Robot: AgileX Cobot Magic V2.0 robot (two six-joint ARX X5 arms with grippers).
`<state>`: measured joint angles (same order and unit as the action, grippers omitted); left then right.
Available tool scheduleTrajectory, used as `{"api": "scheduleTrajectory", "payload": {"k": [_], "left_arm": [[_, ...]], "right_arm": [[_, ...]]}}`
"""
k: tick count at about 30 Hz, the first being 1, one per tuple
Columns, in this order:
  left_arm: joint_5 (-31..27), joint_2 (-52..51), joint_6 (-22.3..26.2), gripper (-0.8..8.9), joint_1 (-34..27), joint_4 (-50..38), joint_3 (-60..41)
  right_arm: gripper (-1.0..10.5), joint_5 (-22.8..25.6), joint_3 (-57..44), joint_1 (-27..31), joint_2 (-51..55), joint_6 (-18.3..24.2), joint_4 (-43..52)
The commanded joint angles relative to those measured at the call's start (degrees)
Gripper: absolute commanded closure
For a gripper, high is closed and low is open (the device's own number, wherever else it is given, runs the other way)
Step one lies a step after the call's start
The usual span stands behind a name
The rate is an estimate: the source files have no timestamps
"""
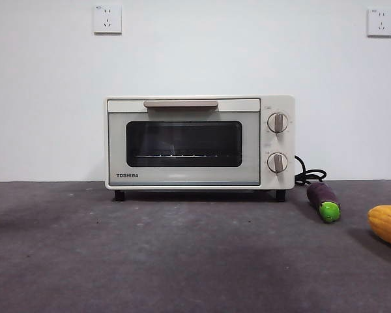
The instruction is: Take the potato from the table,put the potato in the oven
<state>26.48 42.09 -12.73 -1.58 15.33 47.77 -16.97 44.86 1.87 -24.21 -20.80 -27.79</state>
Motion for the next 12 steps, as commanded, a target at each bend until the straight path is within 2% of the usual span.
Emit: {"api": "scheduleTrajectory", "payload": {"k": [1, 4, 12], "left_arm": [[2.6, 5.5, -0.9, 8.19, 0.2, 0.0, 2.1], [2.8, 11.5, -2.4, 8.19, 0.9, 0.2, 4.9], [5.2, 27.9, -4.1, 8.19, 5.4, 1.7, 14.2]], "right_arm": [[9.5, -0.2, 3.4, 0.0, -3.9, 1.9, -1.1], [9.5, -1.1, 7.1, 0.0, -8.0, 1.9, -2.8], [9.5, -9.1, 16.2, 0.0, -17.7, 3.3, -10.5]]}}
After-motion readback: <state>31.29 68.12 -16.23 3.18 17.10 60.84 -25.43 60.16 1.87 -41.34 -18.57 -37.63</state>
